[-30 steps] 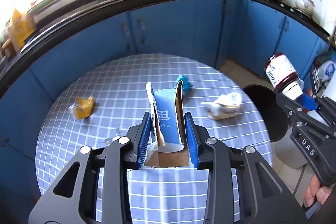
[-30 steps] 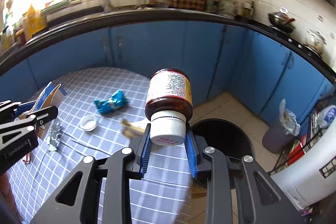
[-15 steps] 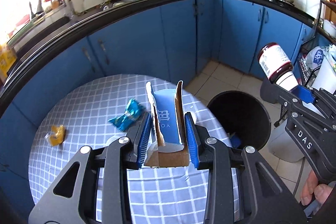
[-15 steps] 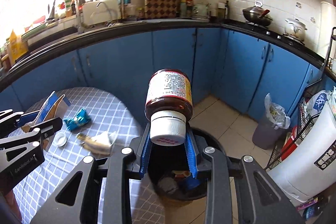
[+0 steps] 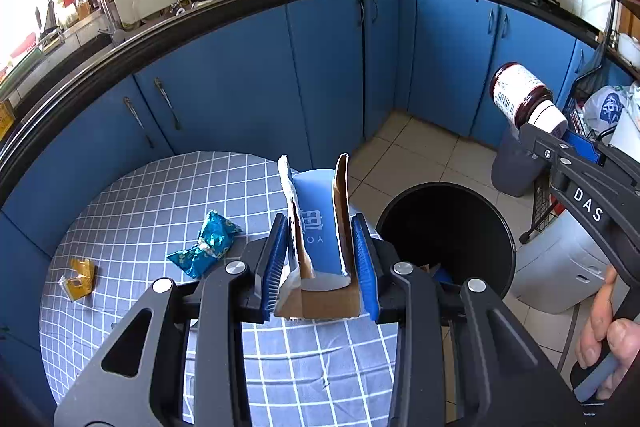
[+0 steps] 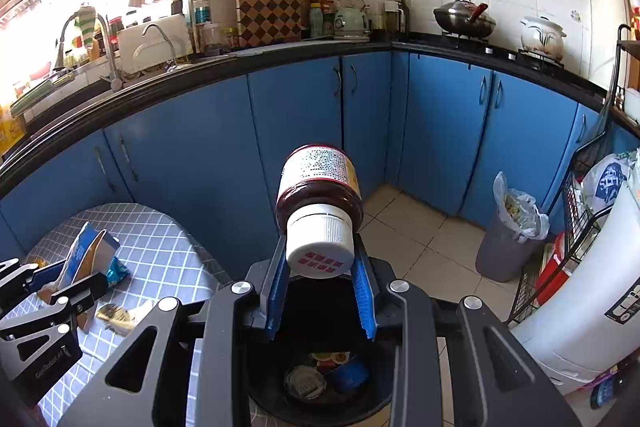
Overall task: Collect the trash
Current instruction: 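Open both tools over the black bin to drop carton and bottle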
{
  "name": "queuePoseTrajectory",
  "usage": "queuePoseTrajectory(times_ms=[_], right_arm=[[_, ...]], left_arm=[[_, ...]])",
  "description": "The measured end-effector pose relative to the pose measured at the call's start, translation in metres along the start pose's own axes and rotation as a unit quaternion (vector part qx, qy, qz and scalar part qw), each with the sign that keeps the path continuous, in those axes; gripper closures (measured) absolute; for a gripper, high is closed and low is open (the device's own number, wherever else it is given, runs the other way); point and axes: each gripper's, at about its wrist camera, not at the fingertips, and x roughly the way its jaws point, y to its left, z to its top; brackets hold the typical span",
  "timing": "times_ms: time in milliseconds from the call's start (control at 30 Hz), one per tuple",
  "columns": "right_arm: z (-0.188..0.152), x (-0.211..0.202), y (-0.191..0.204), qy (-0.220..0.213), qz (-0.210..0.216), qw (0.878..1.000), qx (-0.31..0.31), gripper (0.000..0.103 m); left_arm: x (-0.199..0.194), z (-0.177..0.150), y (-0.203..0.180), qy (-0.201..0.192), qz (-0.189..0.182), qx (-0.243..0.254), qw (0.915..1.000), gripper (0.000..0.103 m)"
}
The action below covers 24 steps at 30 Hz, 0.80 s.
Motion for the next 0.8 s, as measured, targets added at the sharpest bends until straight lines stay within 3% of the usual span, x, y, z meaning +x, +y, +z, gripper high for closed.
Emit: queuePoseTrajectory(times_ms=[233, 300, 367, 567, 667, 800], right_arm=[[-0.005, 0.019, -0.009, 0.012, -0.013, 1.0, 0.009, 0.071], [-0.009, 0.017, -0.015, 0.005, -0.017, 1.0, 0.02, 0.049], [-0.011, 0.013, -0.019, -0.005, -0.02, 0.999, 0.026, 0.039], [-0.025, 0.006, -0.031, -0.006, -0.06, 0.998, 0.029, 0.038], [-0.034, 0.003, -0.043, -0.001, -0.082, 0.996, 0.044, 0.027], [-0.046, 0.003, -0.06, 0.014, -0.082, 0.994, 0.071, 0.027]], left_arm=[[0.015, 0.006, -0.003, 0.007, 0.0, -0.001, 1.0, 0.069], [0.018, 0.006, -0.006, 0.01, -0.001, -0.001, 1.0, 0.069], [0.02, 0.005, -0.008, 0.011, -0.002, 0.003, 0.9999, 0.069], [0.025, 0.006, -0.021, 0.015, -0.011, 0.012, 0.9998, 0.068], [0.025, 0.009, -0.033, 0.013, -0.018, 0.021, 0.9995, 0.068], [0.029, 0.019, -0.053, 0.015, -0.035, 0.031, 0.9988, 0.067]])
